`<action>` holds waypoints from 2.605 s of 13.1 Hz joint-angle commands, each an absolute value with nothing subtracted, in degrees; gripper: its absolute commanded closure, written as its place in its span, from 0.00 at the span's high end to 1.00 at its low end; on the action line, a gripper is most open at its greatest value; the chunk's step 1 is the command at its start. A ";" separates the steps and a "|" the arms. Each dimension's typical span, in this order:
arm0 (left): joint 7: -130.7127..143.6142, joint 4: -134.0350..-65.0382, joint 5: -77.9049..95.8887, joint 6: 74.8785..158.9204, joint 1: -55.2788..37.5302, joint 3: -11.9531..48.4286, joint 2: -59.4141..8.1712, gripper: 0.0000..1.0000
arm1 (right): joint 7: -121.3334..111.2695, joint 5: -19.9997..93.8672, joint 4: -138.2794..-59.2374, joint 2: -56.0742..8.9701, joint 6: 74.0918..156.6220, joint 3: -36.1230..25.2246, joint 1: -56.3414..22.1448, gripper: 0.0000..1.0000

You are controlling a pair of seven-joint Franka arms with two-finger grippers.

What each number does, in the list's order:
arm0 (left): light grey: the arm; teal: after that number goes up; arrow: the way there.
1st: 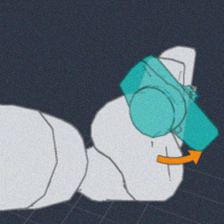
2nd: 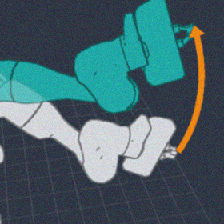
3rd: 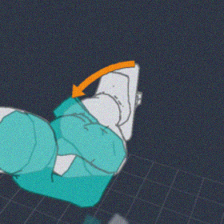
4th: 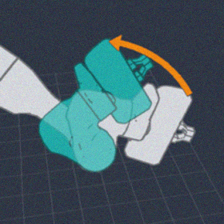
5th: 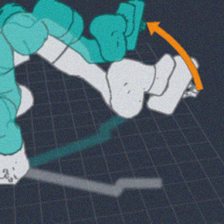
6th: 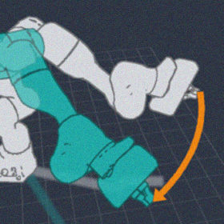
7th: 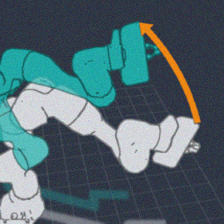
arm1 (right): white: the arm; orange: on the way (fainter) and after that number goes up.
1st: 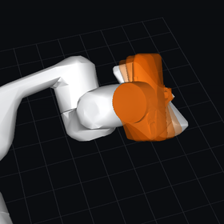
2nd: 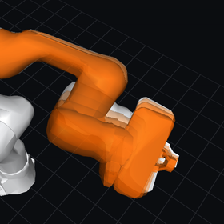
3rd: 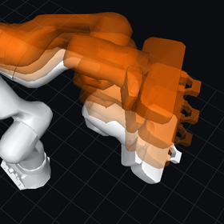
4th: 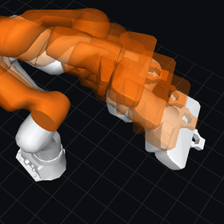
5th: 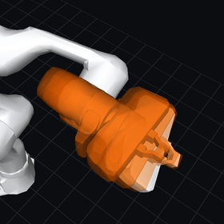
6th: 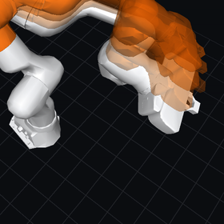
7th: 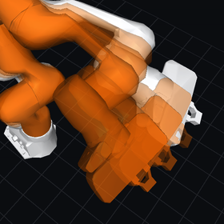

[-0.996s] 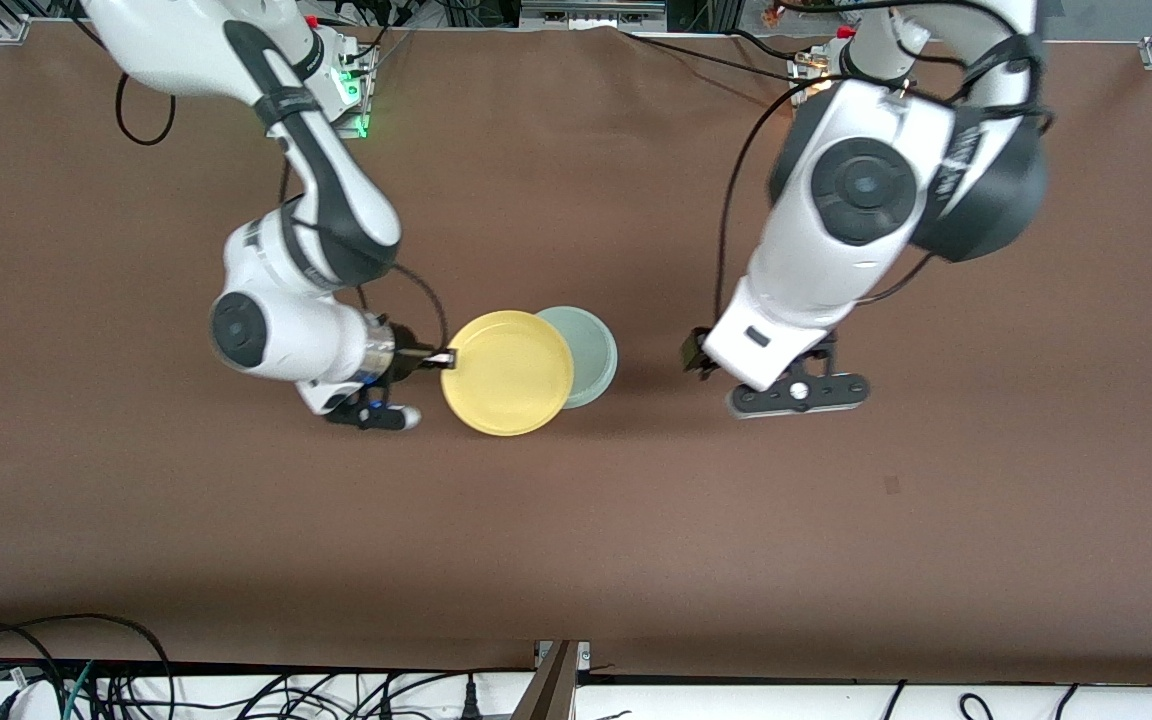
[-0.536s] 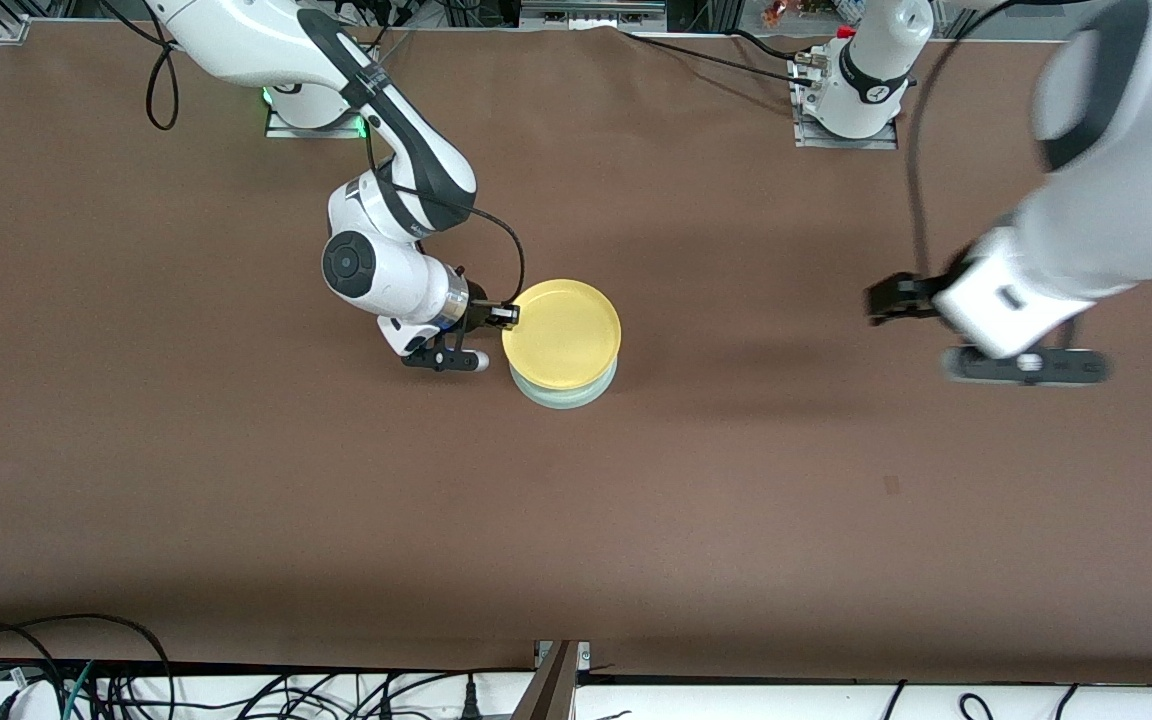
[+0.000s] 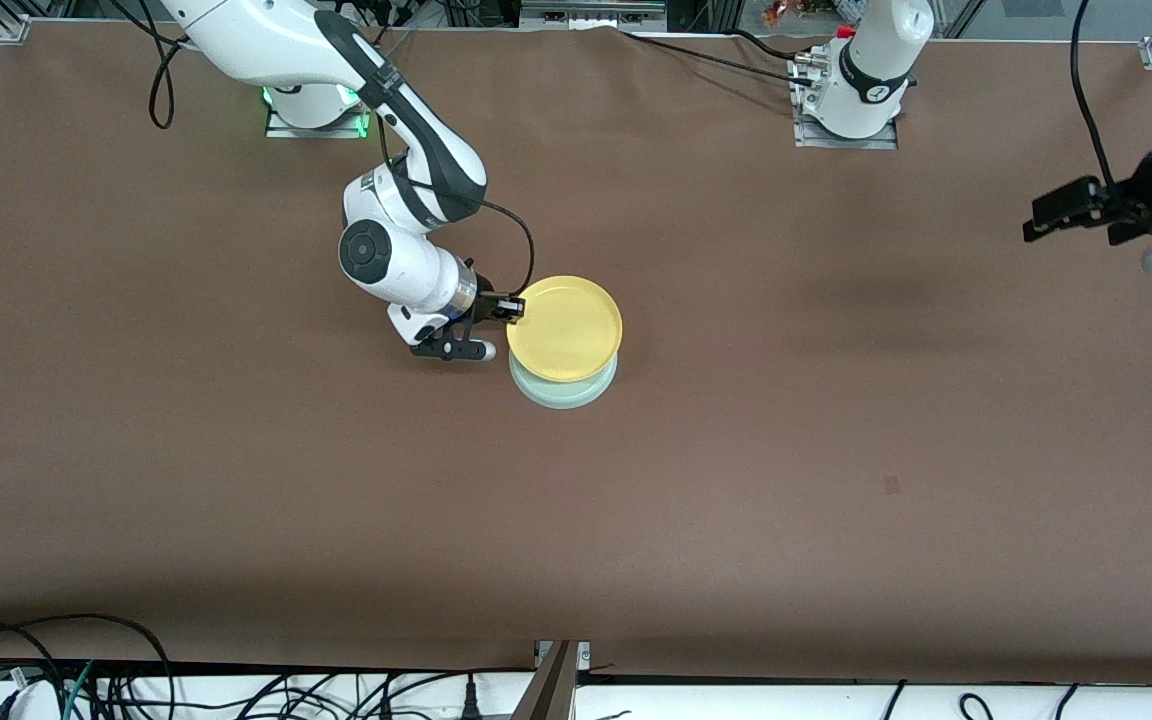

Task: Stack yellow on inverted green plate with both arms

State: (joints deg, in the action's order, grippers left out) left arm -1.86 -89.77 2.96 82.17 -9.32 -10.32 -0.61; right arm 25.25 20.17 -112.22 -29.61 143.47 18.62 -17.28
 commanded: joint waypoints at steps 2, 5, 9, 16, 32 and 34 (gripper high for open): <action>-2.37 -95.63 1.67 87.01 -9.58 -9.23 2.29 1.00 | 25.31 20.92 -113.12 -31.81 148.79 18.63 -17.66 0.00; -1.93 -95.54 1.76 87.19 -10.11 -9.14 1.58 1.00 | 25.22 20.83 -113.12 -32.61 149.85 18.63 -18.19 0.00; -2.29 -95.01 1.32 88.59 -9.14 -9.67 1.06 1.00 | 25.49 20.92 -113.12 -33.31 149.94 18.63 -18.19 0.02; -1.85 -92.12 1.50 89.74 -8.17 -9.14 -1.57 1.00 | 24.96 19.69 -96.90 -30.68 126.28 11.54 -15.91 1.00; -1.94 -89.56 1.50 89.39 -8.35 -6.60 -5.10 1.00 | 0.19 3.62 -74.97 -22.07 85.78 -11.78 -12.31 1.00; -2.02 -89.56 1.23 88.07 -8.26 -6.15 -5.10 1.00 | 0.70 2.29 -77.67 -17.35 83.69 -9.51 -11.08 1.00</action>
State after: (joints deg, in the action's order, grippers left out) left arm -1.76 -91.14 2.43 89.84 -8.19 -6.61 -4.63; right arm 1.38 4.06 -75.22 -21.77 86.01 -11.79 -12.23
